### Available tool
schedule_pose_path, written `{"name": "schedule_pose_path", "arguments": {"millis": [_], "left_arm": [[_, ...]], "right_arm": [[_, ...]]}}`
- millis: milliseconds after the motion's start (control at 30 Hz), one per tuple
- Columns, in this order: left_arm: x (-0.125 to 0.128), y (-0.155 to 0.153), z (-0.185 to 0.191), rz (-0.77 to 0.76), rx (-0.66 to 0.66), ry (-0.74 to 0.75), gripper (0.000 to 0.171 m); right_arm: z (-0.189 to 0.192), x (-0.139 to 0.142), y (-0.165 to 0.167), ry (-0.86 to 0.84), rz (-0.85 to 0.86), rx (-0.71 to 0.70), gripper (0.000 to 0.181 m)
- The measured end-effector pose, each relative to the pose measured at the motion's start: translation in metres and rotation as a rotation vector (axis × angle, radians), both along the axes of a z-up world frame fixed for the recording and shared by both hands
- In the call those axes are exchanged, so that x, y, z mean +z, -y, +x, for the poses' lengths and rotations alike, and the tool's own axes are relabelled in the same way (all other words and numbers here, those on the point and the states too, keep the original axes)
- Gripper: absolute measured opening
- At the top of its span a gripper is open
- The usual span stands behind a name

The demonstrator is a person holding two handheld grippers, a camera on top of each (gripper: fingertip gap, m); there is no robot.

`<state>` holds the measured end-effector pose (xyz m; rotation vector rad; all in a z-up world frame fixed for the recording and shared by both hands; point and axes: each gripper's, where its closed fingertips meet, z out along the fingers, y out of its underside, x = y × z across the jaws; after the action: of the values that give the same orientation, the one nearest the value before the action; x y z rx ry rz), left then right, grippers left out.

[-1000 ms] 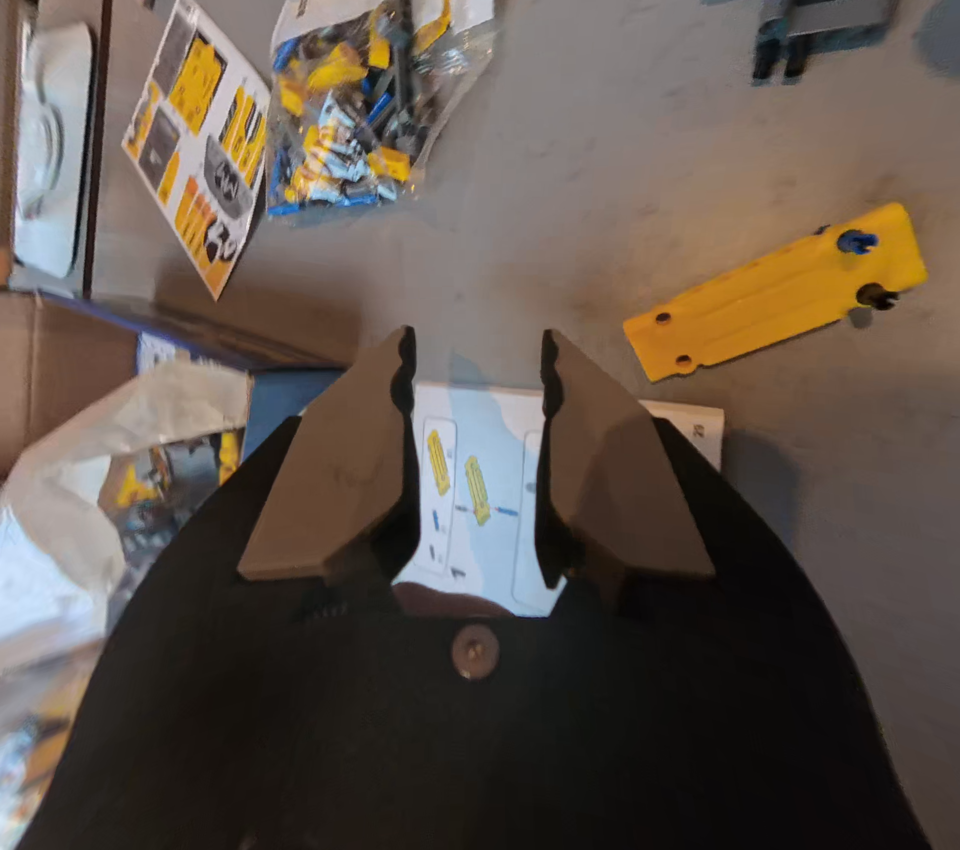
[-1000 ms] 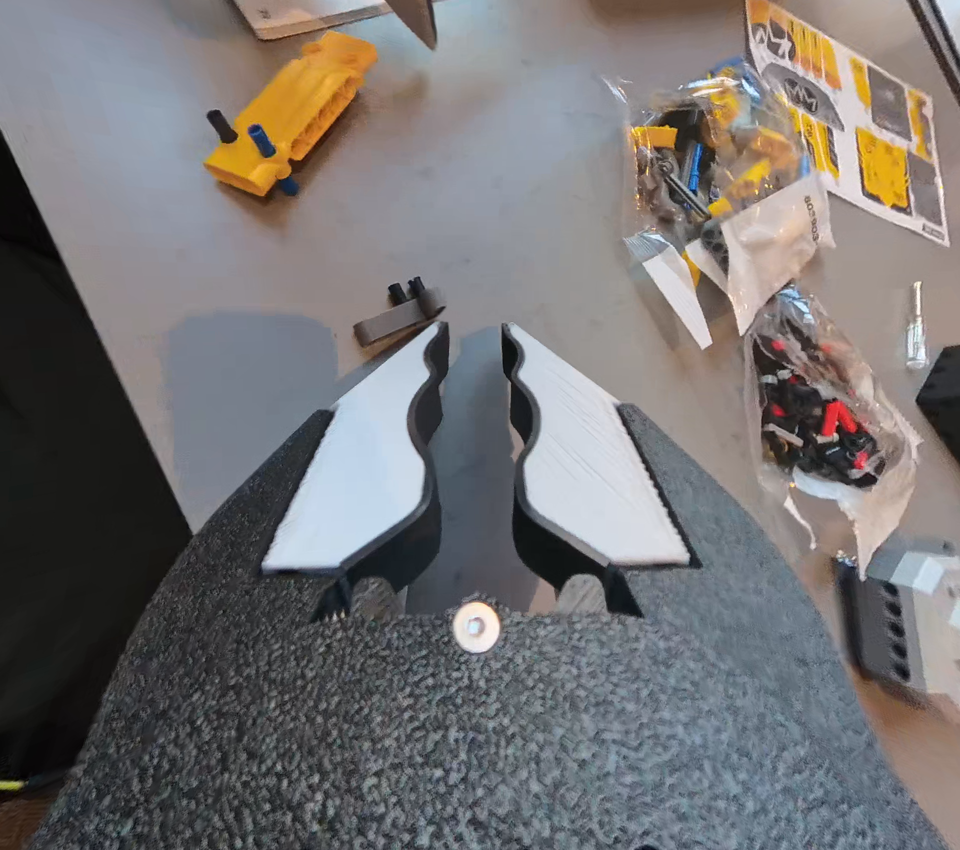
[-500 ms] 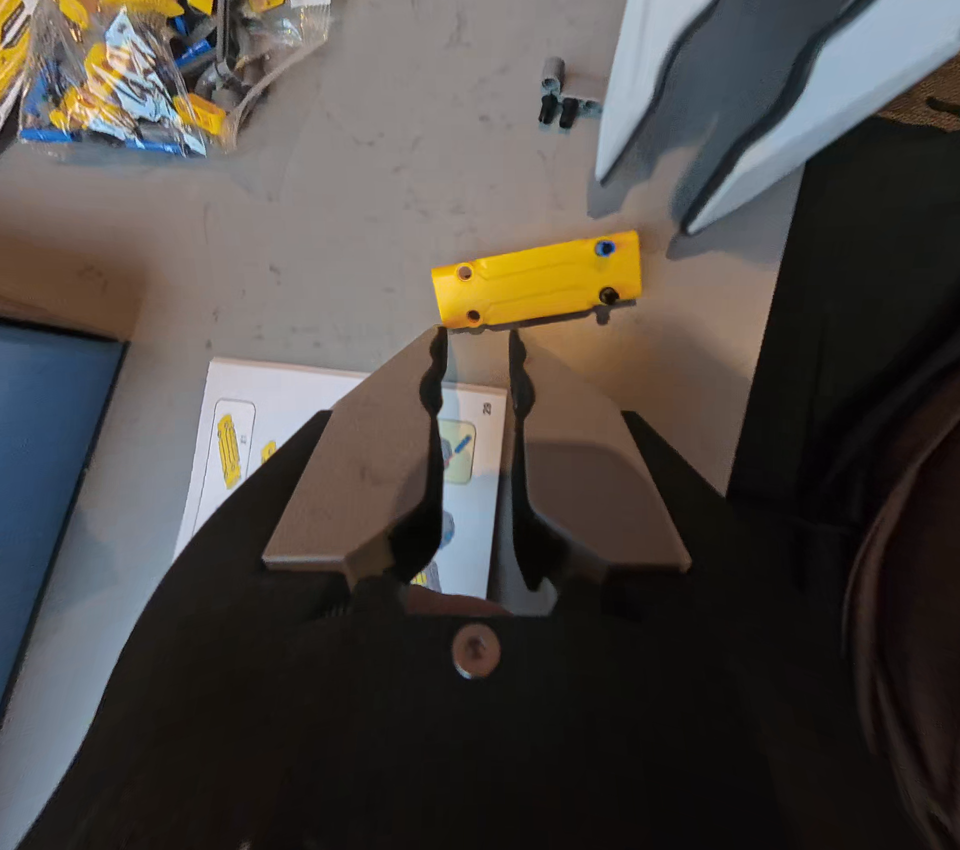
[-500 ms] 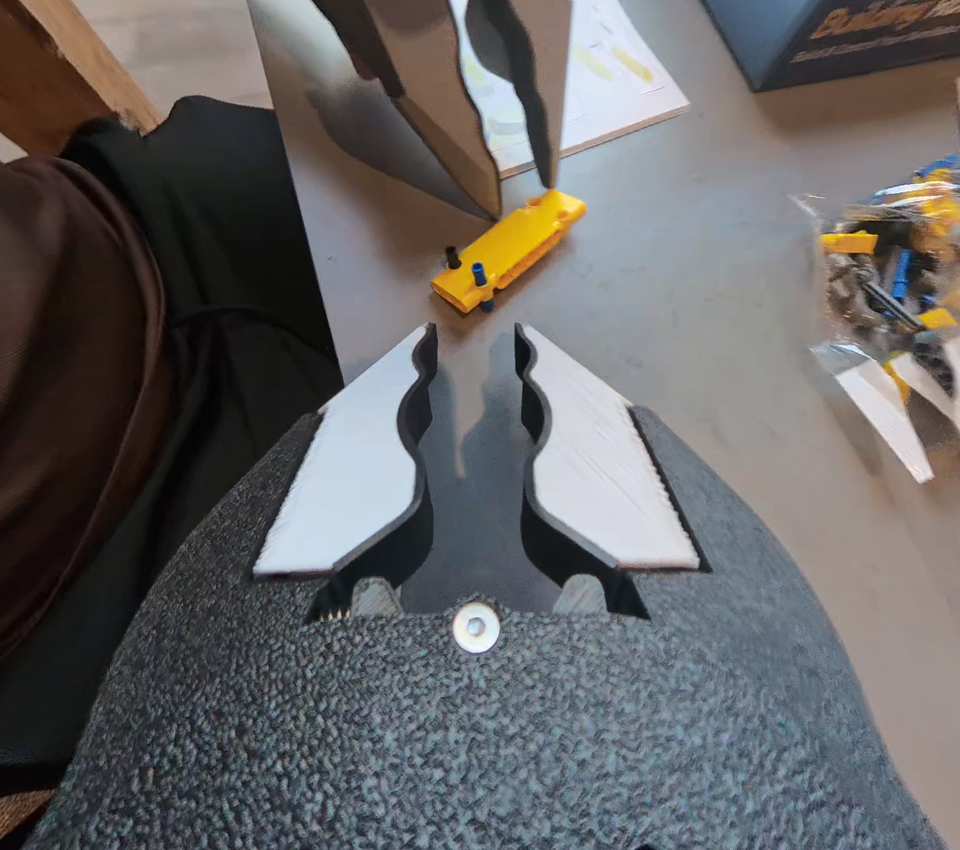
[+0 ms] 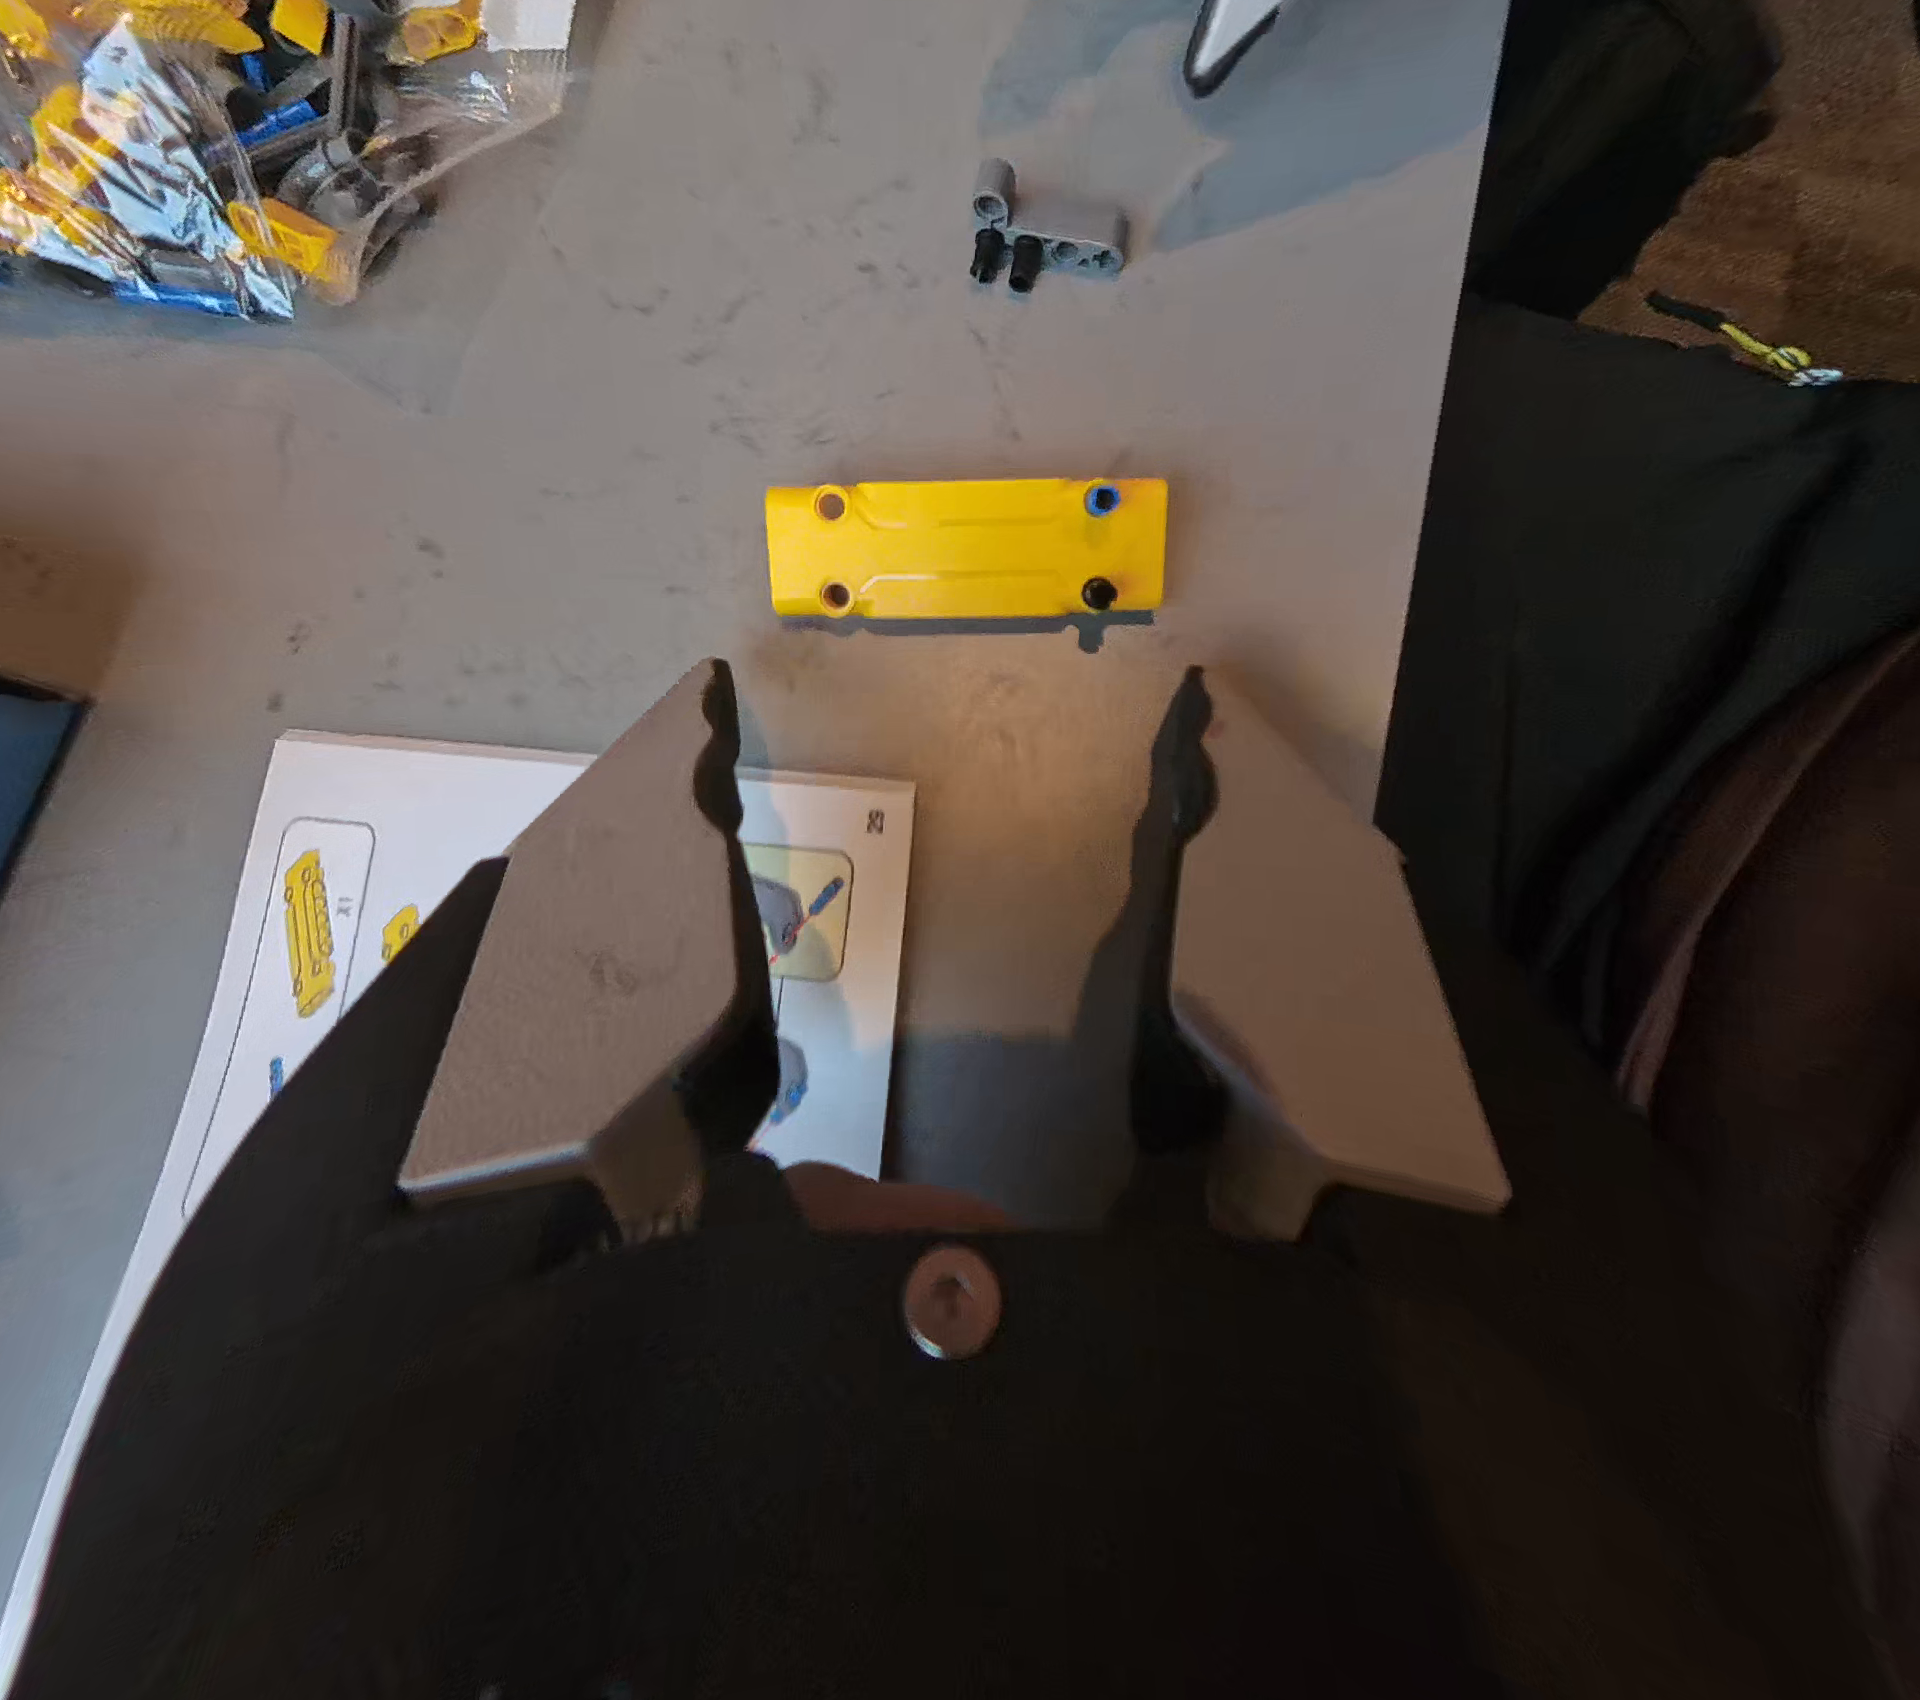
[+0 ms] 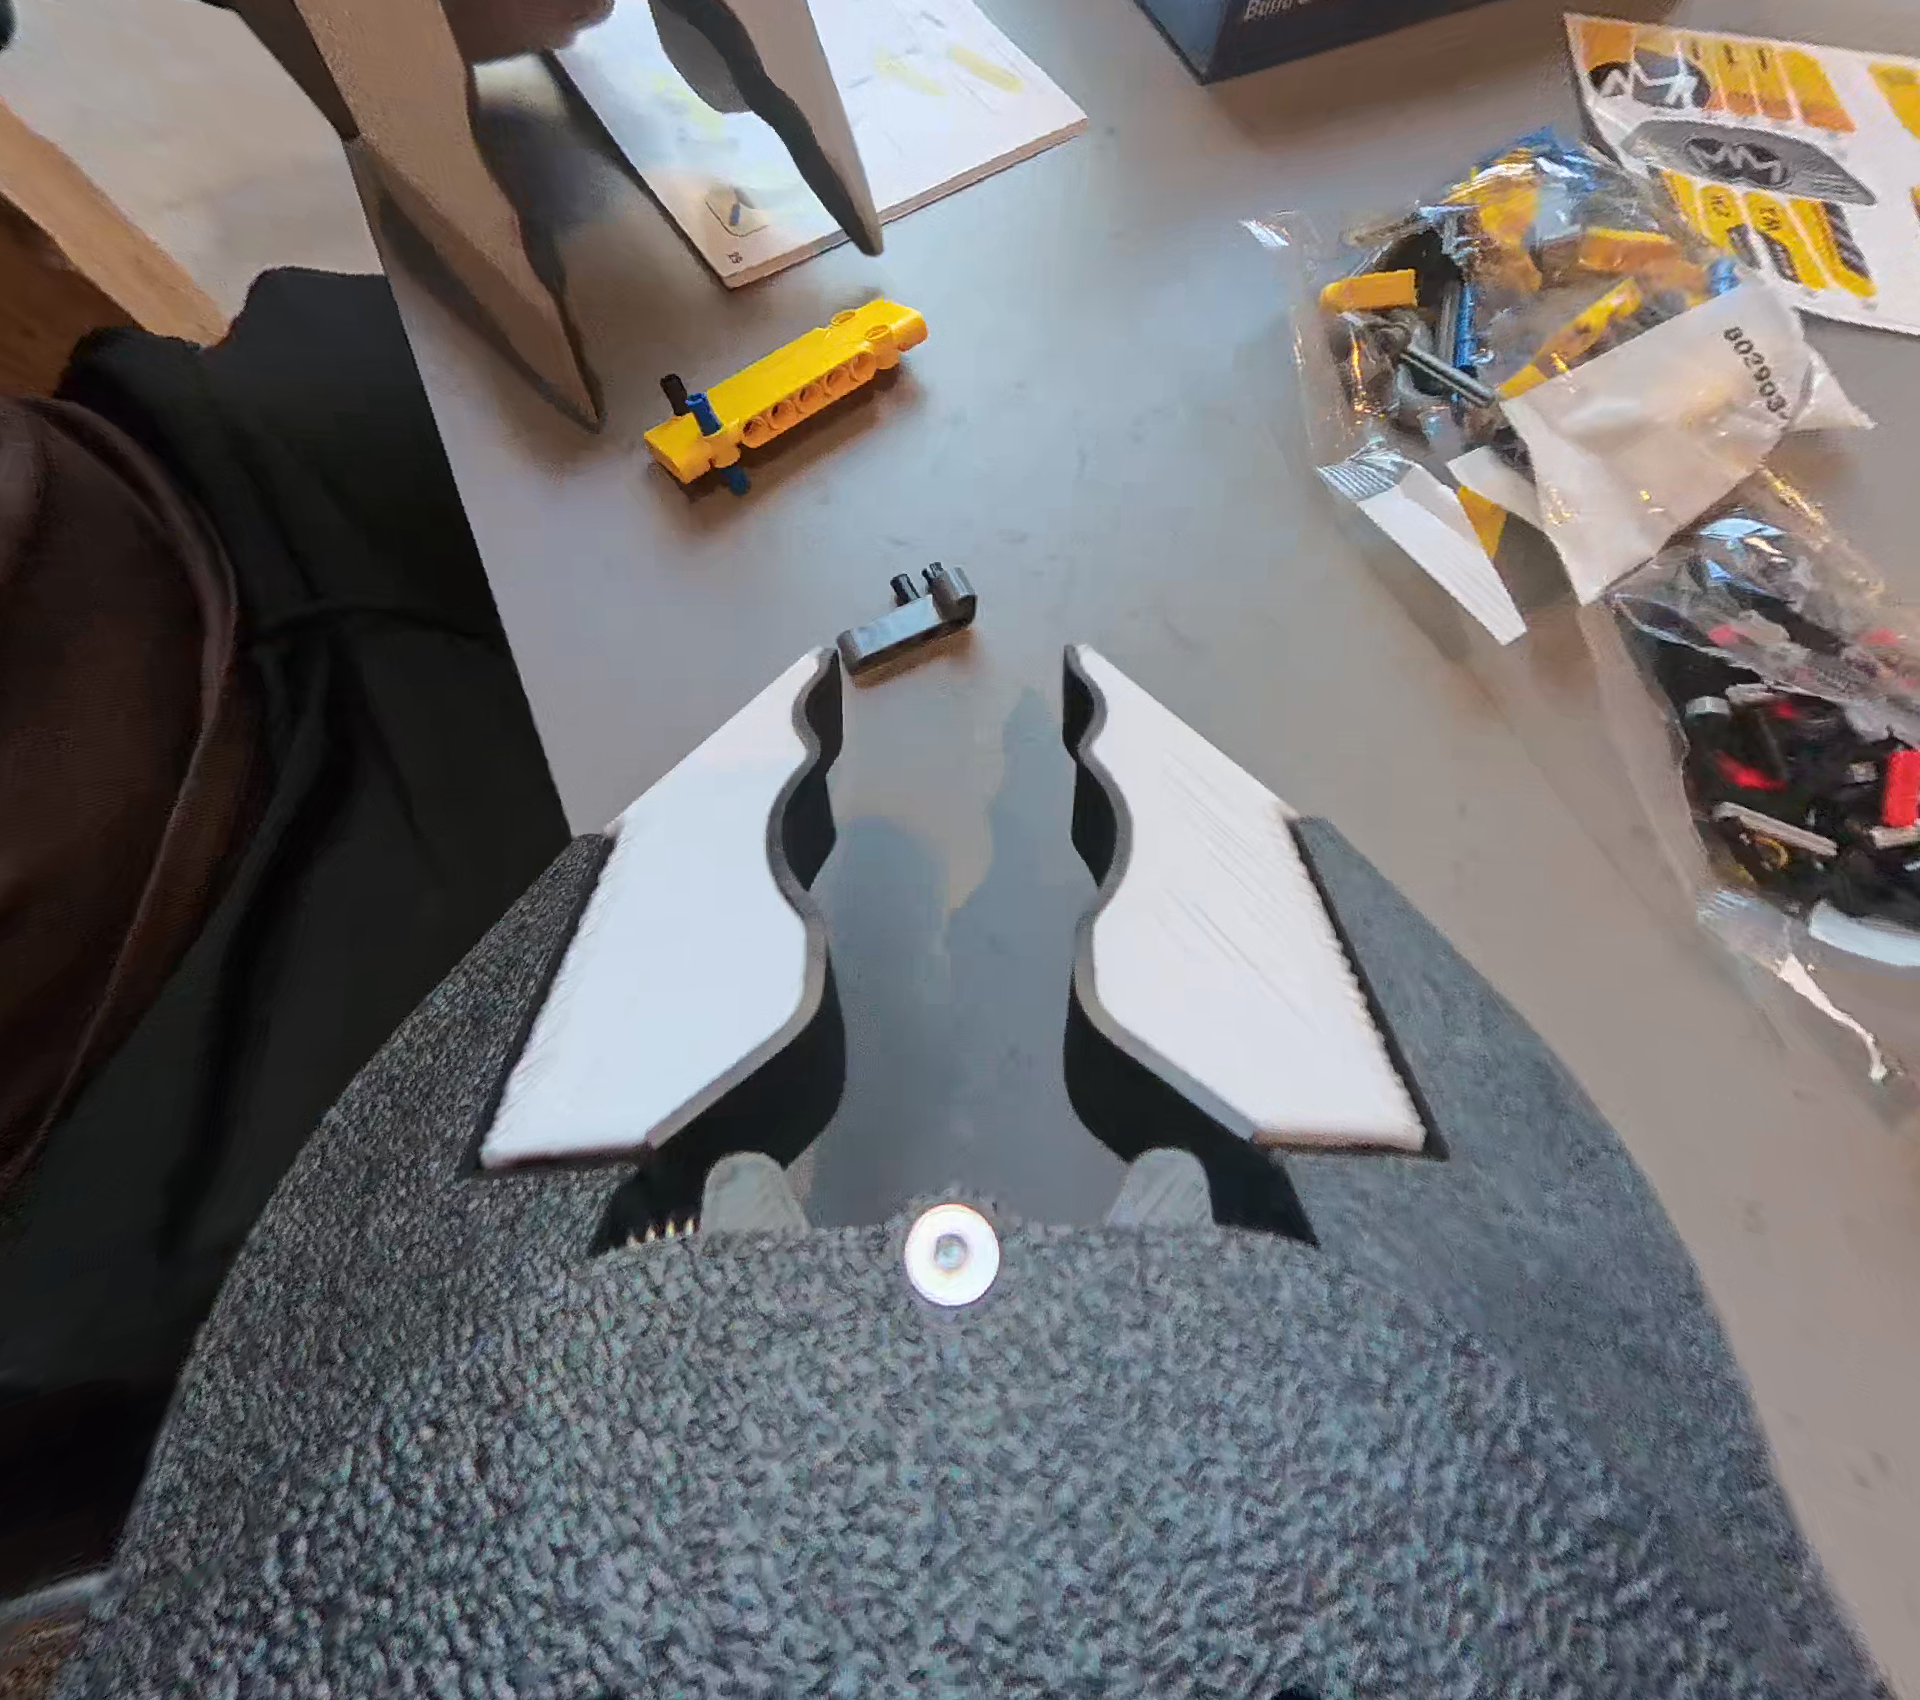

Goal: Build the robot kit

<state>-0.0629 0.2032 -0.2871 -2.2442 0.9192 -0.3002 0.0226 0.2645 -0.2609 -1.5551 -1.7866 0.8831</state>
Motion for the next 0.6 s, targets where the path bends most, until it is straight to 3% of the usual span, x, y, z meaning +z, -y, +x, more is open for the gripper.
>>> {"name": "schedule_pose_path", "arguments": {"millis": [100, 233, 367, 600], "left_arm": [[-0.001, -0.006, 0.01, 0.008, -0.004, 0.012, 0.087], [-0.002, -0.013, 0.017, -0.002, -0.024, 0.042, 0.079], [-0.002, -0.017, 0.019, 0.007, -0.048, 0.056, 0.075], [-0.002, -0.032, 0.036, -0.012, -0.076, 0.037, 0.075]], "right_arm": [[-0.004, -0.014, 0.005, 0.053, 0.014, 0.06, 0.048], [-0.013, -0.025, 0.007, 0.112, 0.021, 0.12, 0.051], [-0.02, -0.027, 0.015, 0.124, 0.011, 0.201, 0.034], [-0.019, -0.026, 0.017, 0.112, 0.044, 0.205, 0.034]]}}
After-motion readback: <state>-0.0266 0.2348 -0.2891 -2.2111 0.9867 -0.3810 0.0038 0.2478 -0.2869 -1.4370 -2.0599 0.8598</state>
